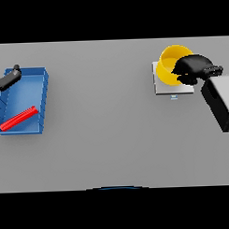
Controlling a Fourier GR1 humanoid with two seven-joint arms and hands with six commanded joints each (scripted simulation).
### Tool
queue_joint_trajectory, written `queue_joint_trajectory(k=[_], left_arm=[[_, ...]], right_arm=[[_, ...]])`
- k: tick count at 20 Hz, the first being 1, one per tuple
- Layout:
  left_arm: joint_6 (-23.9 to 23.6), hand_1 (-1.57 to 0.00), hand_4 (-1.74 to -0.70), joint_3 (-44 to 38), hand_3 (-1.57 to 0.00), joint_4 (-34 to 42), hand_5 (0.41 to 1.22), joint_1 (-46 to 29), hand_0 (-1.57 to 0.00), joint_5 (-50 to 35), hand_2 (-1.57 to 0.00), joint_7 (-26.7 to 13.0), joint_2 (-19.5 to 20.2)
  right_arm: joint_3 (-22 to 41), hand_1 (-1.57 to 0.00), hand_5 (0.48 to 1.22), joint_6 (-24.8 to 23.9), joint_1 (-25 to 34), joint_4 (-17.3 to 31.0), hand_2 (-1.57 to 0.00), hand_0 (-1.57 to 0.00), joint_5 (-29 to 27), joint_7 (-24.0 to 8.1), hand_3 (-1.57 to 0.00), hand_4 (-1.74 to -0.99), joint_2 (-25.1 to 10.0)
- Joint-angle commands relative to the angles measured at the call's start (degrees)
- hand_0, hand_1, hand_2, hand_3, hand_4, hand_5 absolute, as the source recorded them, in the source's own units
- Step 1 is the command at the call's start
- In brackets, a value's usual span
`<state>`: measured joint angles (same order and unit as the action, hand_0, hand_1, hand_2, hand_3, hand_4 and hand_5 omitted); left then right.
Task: Pick up the red beaker and tilt it to pour out 1 green nut into yellow bowl. Pick up the yellow bowl and place it on the metallic measuring scale.
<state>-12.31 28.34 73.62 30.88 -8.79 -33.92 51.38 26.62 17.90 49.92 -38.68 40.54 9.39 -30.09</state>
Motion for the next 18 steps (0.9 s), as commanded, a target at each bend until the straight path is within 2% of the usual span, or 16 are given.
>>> queue_joint_trajectory(k=[1, 2, 3, 4, 6, 8, 9, 13, 18], left_arm=[[0.17, 0.00, -0.81, -0.01, 0.00, -0.47, 0.740, 0.28, 0.00, 0.01, 0.00, 0.03, -0.16], [0.56, 0.00, -0.81, -0.33, 0.00, -0.37, 0.745, 0.19, 0.00, -0.44, 0.00, 0.18, 0.18], [0.19, 0.00, -0.81, 0.04, 0.00, -0.44, 0.745, 0.26, 0.00, -0.04, 0.00, -0.19, -0.22], [0.21, 0.00, -0.81, 0.09, 0.00, -1.17, 0.744, 0.19, 0.00, 0.13, 0.00, 0.24, -0.42], [0.74, 0.00, -0.81, 0.30, 0.00, -1.54, 0.745, 1.03, 0.00, 0.12, 0.00, 0.02, -0.93], [0.77, 0.00, -0.81, 0.71, 0.00, -1.43, 0.740, 1.01, 0.00, 0.37, 0.00, -0.11, -1.17], [0.54, 0.00, -0.81, 0.70, 0.00, -1.78, 0.738, 0.83, 0.00, 0.69, 0.00, 0.29, -1.04], [0.34, 0.00, -0.81, 0.42, 0.00, -2.03, 0.736, 1.17, 0.00, 0.32, 0.00, -0.10, -1.46], [0.41, 0.00, -0.82, 0.04, 0.00, -2.27, 0.734, 1.18, 0.00, -0.04, 0.00, 0.74, -1.52]], right_arm=[[-0.07, -1.41, 1.221, 0.37, 0.17, 0.66, -1.57, -1.54, -0.32, -0.48, -1.17, -1.728, 0.19], [-0.24, -1.44, 1.221, 1.22, 0.48, 1.03, -1.50, -1.54, -0.68, -1.34, -1.02, -1.659, 0.66], [-0.50, -1.35, 1.134, 1.66, 0.84, 1.65, -1.35, -1.52, -1.01, -1.66, -0.91, -1.596, 0.76], [-0.69, -1.08, 1.053, 1.83, 0.86, 2.04, -1.13, -1.22, -1.27, -1.53, -0.82, -1.548, 0.76], [-0.51, -0.69, 0.928, 2.36, 0.58, 1.83, -0.81, -0.78, -1.34, -0.67, -0.71, -1.470, 0.35], [-0.45, -0.44, 0.851, 2.31, 1.09, 2.83, -0.60, -0.50, -1.09, -1.32, -0.64, -1.425, 0.99], [-0.38, -0.35, 0.821, 2.27, 1.15, 3.40, -0.52, -0.40, -1.07, -0.59, -0.60, -1.410, 1.14], [0.67, -0.14, 0.755, 3.02, 2.00, 4.21, -0.29, -0.16, -0.25, 1.79, -0.47, -1.356, 1.01], [1.39, -0.05, 0.733, 3.28, 3.13, 5.99, -0.12, -0.05, 0.67, 2.18, -0.35, -1.308, 1.60]])
